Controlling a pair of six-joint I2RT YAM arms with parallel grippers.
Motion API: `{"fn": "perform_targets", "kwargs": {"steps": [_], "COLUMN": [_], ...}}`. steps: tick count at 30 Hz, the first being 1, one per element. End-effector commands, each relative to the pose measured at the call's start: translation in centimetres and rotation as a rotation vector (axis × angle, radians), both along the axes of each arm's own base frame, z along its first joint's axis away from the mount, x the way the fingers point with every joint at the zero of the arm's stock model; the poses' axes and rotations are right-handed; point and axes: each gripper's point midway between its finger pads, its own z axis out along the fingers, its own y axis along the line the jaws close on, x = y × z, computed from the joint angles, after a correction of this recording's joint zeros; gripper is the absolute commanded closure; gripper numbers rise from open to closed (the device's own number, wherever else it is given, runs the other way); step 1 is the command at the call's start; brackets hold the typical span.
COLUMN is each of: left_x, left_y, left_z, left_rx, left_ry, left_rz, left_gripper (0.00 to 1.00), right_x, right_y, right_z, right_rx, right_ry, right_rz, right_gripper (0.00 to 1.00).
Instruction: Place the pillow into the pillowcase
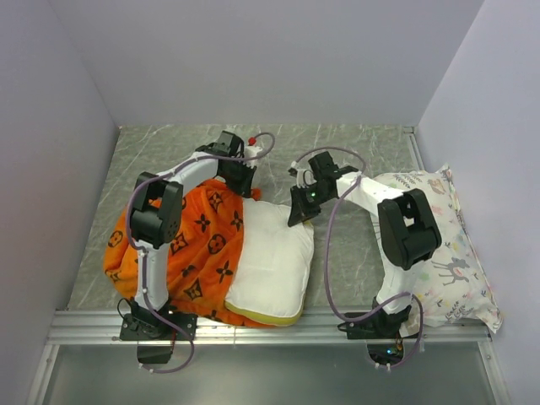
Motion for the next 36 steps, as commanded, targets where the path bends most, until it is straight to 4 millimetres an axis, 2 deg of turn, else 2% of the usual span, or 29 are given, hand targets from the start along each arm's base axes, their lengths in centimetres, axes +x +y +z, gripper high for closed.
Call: {"fn": "perform_targets", "kwargs": {"steps": [1, 2, 4, 5, 8, 9, 10, 11, 12, 13, 15, 16, 20, 21, 22, 23, 24, 25, 26, 27, 28, 29, 30, 31, 33, 34, 35, 36], "left_x": [-2.3, -2.9, -3.9, -5.1, -7.2, -7.5, -8.4, -8.2, -8.5, -8.7, -8.4, -8.5, -7.5, -7.5, -7.0, -6.2, -6.0, -5.3, -3.9, -3.3, -3.3, -2.5, -1.5, -2.2, -2.0, -3.4, -4.0, -5.0], "left_y": [-6.5, -7.7, -9.7, -10.9, -13.2, -13.5, -13.6, -14.0, -14.2, -14.1, -14.4, -14.5, -15.0, -14.6, -14.5, -13.9, -13.1, -12.5, -11.0, -9.8, -8.4, -6.5, -4.7, -3.2, -0.7, 0.6, 1.2, 2.0], "left_z": [6.8, 9.2, 12.1, 14.3, 18.0, 18.6, 18.1, 19.5, 19.8, 18.8, 18.9, 17.8, 16.7, 15.9, 16.1, 15.8, 15.2, 16.2, 16.4, 16.7, 18.0, 18.3, 18.3, 18.8, 18.6, 17.9, 17.4, 15.5], "left_rx": [-0.272, -0.318, -0.407, -0.449, -0.548, -0.575, -0.605, -0.66, -0.692, -0.697, -0.73, -0.724, -0.725, -0.698, -0.69, -0.678, -0.642, -0.64, -0.614, -0.576, -0.544, -0.501, -0.407, -0.347, -0.222, -0.173, -0.144, -0.106], "left_ry": [0.027, 0.001, 0.0, -0.019, -0.032, -0.028, 0.054, 0.023, 0.072, 0.095, 0.084, 0.127, 0.147, 0.178, 0.163, 0.157, 0.154, 0.117, 0.072, 0.016, -0.023, -0.065, -0.171, -0.198, -0.286, -0.285, -0.288, -0.256], "left_rz": [-0.113, -0.136, -0.133, -0.161, -0.169, -0.159, -0.11, -0.106, -0.065, -0.044, -0.028, 0.0, -0.009, 0.005, -0.003, 0.008, 0.011, 0.011, 0.052, 0.039, 0.048, 0.072, 0.076, 0.083, 0.1, 0.094, 0.091, 0.089], "left_gripper": [1.0, 1.0, 1.0, 1.0, 1.0, 1.0, 1.0, 1.0, 1.0, 1.0, 1.0, 1.0, 1.0, 0.98, 0.92, 0.85, 0.7, 0.61, 0.48, 0.43, 0.36, 0.22, 0.19, 0.18, 0.18, 0.18, 0.2, 0.2], "right_x": [-0.6, -0.5, -0.6, -0.8, -1.5, -1.6, -1.9, -2.0, -1.9, -2.0, -1.9, -2.0, -1.6, -1.5, -1.3, -1.1, -0.8, -0.6, -0.3, -0.1, 0.6, 1.0, 0.7, 1.4, 0.3, 0.1, -1.6, -2.4], "right_y": [4.2, 4.7, 6.0, 6.5, 7.8, 8.0, 8.0, 7.9, 7.7, 7.5, 6.8, 6.6, 6.2, 6.2, 6.0, 6.0, 5.7, 5.4, 4.8, 4.1, 2.8, 1.7, 0.5, -1.3, -3.1, -4.0, -4.2, -4.2], "right_z": [2.0, 2.4, 3.8, 4.3, 7.3, 8.0, 9.8, 10.5, 10.7, 11.7, 11.6, 12.0, 11.0, 10.7, 10.5, 10.2, 9.8, 9.5, 9.0, 8.9, 8.8, 9.0, 9.4, 9.6, 9.4, 8.9, 7.8, 7.2], "right_rx": [0.086, 0.088, 0.119, 0.13, 0.185, 0.203, 0.23, 0.242, 0.241, 0.249, 0.234, 0.243, 0.222, 0.216, 0.205, 0.2, 0.193, 0.183, 0.155, 0.139, 0.117, 0.101, 0.091, 0.084, 0.073, 0.064, 0.059, 0.061], "right_ry": [-0.05, -0.06, -0.093, -0.096, -0.151, -0.175, -0.219, -0.233, -0.252, -0.284, -0.319, -0.338, -0.338, -0.338, -0.339, -0.336, -0.333, -0.33, -0.319, -0.314, -0.31, -0.312, -0.301, -0.298, -0.251, -0.226, -0.159, -0.128], "right_rz": [0.102, 0.102, 0.121, 0.12, 0.134, 0.135, 0.134, 0.124, 0.113, 0.106, 0.088, 0.083, 0.055, 0.052, 0.04, 0.036, 0.024, 0.013, -0.004, -0.016, -0.051, -0.076, -0.095, -0.14, -0.17, -0.188, -0.173, -0.161], "right_gripper": [0.97, 1.0, 1.0, 1.0, 1.0, 1.0, 1.0, 1.0, 1.0, 1.0, 1.0, 1.0, 1.0, 1.0, 1.0, 1.0, 0.97, 0.9, 0.69, 0.54, 0.3, 0.24, 0.19, 0.11, 0.09, 0.08, 0.08, 0.08]}}
